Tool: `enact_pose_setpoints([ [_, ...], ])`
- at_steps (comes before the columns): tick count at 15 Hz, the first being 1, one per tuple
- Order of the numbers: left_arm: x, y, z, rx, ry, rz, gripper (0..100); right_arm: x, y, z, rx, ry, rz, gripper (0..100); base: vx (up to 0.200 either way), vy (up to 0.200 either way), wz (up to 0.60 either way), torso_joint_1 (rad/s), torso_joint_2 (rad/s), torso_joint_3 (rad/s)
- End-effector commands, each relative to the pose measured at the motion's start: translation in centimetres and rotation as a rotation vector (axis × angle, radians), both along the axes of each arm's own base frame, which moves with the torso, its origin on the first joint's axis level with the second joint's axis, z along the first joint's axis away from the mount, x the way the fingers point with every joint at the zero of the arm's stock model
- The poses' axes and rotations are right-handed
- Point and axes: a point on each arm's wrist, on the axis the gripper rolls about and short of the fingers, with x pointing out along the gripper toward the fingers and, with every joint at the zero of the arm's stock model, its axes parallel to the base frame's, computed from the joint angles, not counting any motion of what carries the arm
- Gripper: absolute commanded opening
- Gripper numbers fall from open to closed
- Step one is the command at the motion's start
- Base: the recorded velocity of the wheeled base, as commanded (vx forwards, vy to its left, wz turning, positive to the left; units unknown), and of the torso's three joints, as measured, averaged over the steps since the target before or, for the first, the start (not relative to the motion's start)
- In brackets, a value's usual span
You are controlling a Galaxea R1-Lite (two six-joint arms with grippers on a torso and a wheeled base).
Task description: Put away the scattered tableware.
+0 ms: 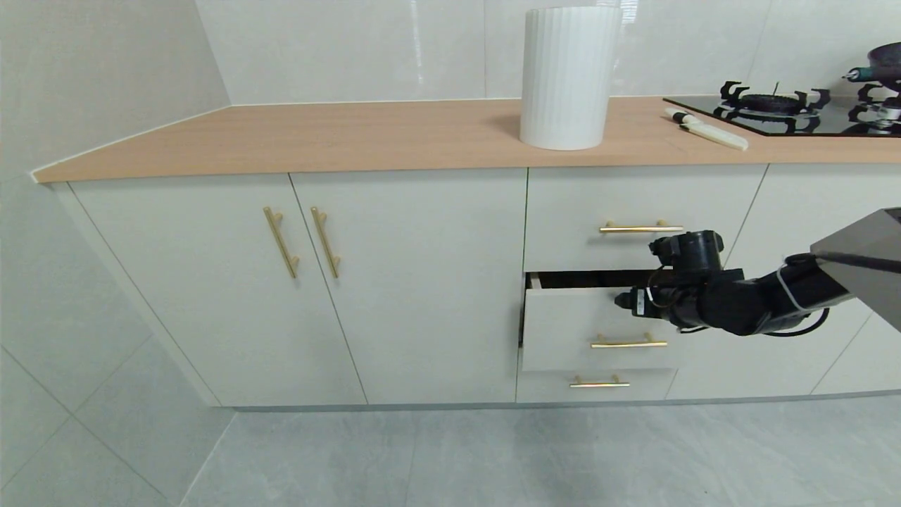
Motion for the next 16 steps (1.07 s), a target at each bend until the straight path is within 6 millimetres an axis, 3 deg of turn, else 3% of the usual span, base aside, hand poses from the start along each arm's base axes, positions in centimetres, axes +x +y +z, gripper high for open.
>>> enact_pose_setpoints([
  [1,0.0,0.0,0.0,0.0,0.001,0.001,100,0.8,0.1,-2.2,-0.026,-0.019,-0.042,100,0.0,0.0,0.0,0.0,0.0,0.0],
  [8,0.0,0.0,0.0,0.0,0.001,0.001,100,2.7,0.3,-3.8,-0.038,-0.173,-0.112,100,0.0,0.0,0.0,0.0,0.0,0.0],
  [16,0.0,0.0,0.0,0.0,0.0,0.001,100,4.4,0.3,-3.7,-0.042,-0.258,-0.179,100,0.0,0.0,0.0,0.0,0.0,0.0],
])
